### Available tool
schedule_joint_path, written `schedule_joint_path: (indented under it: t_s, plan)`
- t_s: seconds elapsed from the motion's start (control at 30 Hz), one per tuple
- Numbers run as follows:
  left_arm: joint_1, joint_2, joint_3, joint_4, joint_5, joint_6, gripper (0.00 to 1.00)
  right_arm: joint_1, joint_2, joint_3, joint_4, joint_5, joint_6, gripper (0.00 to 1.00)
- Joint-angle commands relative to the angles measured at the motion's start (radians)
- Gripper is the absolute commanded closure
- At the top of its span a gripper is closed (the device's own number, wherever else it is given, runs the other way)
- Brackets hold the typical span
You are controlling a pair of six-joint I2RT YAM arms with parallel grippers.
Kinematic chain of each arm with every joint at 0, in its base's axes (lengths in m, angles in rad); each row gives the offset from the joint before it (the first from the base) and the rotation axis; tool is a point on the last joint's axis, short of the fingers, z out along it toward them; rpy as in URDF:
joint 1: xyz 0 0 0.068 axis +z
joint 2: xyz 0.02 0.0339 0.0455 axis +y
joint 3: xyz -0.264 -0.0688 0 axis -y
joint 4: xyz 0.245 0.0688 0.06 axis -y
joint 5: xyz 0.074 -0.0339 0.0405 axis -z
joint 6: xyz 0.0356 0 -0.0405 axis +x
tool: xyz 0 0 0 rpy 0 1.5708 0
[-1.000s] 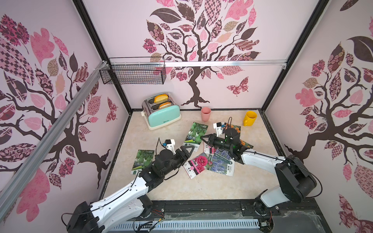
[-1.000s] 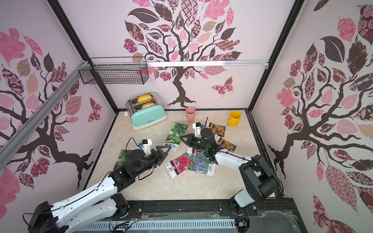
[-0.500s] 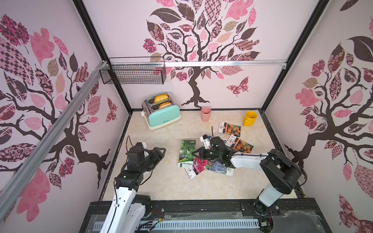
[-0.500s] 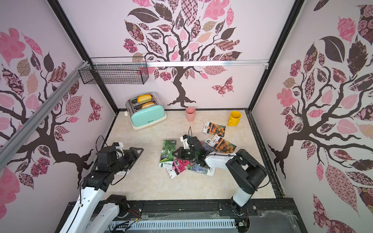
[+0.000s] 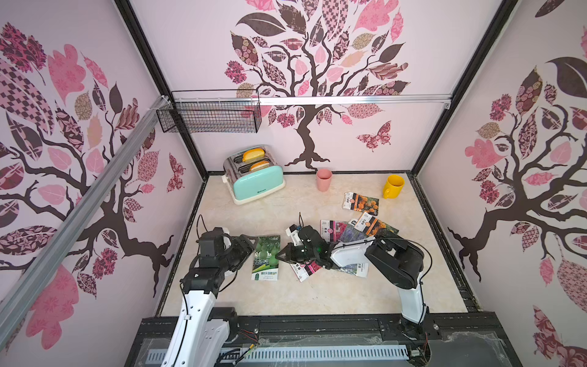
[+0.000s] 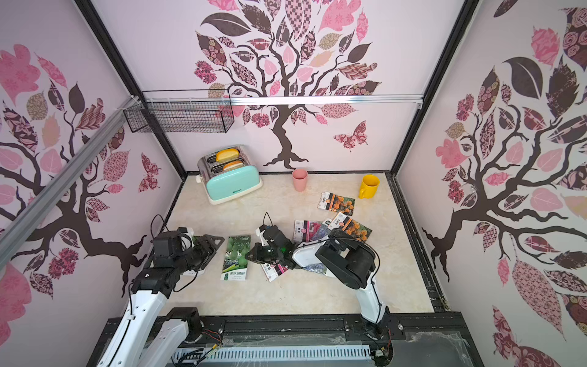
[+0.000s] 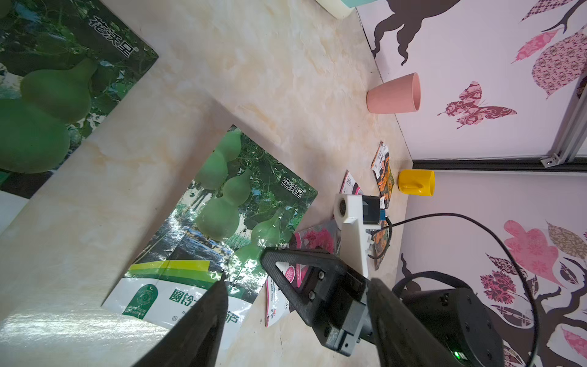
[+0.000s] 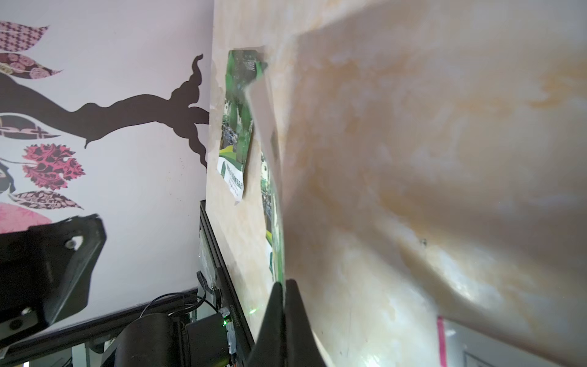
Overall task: Arrange the seed packets in a row
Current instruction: Place the seed packet at the center of the board.
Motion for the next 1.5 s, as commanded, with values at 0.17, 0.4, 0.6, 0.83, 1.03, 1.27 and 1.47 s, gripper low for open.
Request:
schedule_joint_path:
  t_s: [0.17,0.4,0.6,0.83,1.03,1.27,1.47]
  plan:
    - [0.022,0.0,-0.023,0.049,0.01,0.001,0.29,0.023,0.084,0.068,0.012,0.012,0.051,1.0]
    - [0.038,-0.001,-0.024,0.037,0.019,0.012,0.29,0.031,0.14,0.152,-0.026,0.002,0.049,1.0]
    - [0.07,-0.007,-0.026,0.025,0.035,0.028,0.29,0.034,0.167,0.198,-0.032,0.007,0.057,1.0]
    - [0.087,-0.008,-0.042,0.031,0.052,0.029,0.29,0.045,0.204,0.232,-0.027,-0.001,0.065,1.0]
    - [0.1,-0.008,-0.046,0.029,0.059,0.033,0.29,0.049,0.221,0.257,-0.04,-0.007,0.06,1.0]
    - [0.111,-0.009,-0.049,0.024,0.062,0.04,0.29,0.052,0.231,0.274,-0.044,-0.01,0.058,1.0]
    - [0.124,-0.016,-0.043,0.009,0.062,0.047,0.29,0.052,0.188,0.229,-0.042,0.021,0.047,0.74]
